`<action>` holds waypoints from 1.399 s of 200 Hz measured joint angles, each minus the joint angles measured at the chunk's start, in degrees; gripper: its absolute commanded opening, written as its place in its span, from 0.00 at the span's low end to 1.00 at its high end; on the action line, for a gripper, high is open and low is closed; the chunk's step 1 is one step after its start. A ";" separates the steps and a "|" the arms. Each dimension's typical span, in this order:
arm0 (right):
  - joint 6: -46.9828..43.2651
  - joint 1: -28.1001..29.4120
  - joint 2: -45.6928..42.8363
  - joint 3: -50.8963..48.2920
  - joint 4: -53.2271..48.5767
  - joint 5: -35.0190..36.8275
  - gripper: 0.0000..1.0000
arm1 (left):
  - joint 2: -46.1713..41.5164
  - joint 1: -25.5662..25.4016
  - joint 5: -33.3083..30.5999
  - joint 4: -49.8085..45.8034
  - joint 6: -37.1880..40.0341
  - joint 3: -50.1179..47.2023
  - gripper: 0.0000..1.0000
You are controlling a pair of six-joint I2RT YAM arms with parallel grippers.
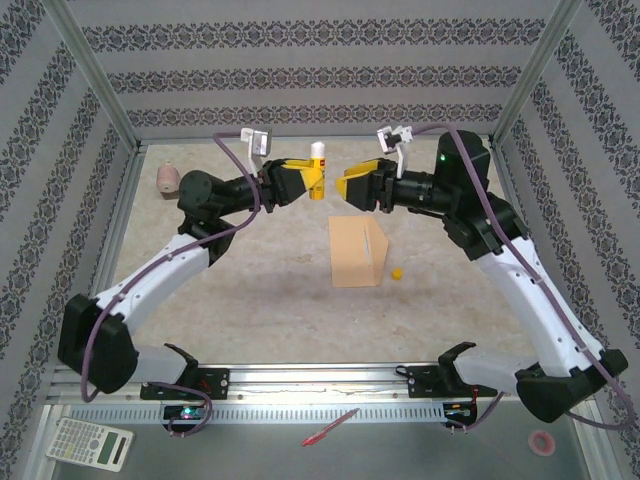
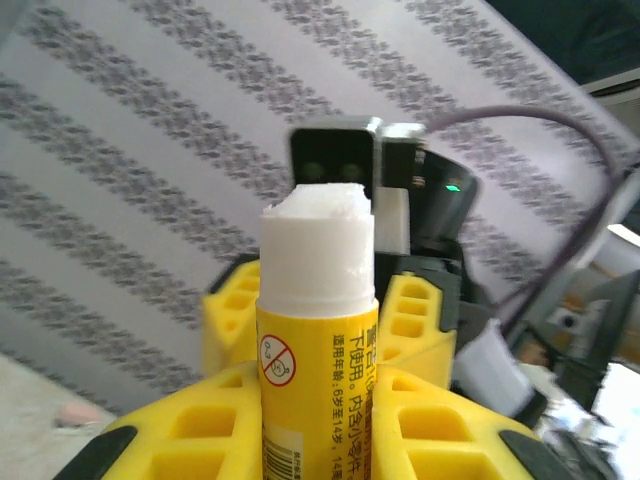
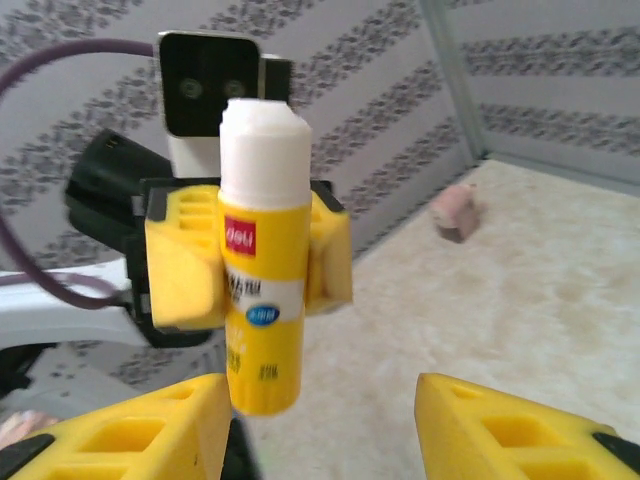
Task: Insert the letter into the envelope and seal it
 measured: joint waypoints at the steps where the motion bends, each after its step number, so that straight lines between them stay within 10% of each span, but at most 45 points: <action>1: -0.24 0.15 -0.07 0.04 -0.33 0.48 0.51 | -0.33 0.00 -0.42 -1.05 0.50 0.00 0.00; 75: -5.11 12.52 9.38 0.96 -5.64 19.12 0.52 | -5.68 0.00 -16.15 -28.30 16.61 0.52 0.00; 280: -4.22 13.94 12.76 0.98 -0.28 17.90 0.25 | -5.46 0.09 -16.52 -22.45 13.81 -1.49 0.00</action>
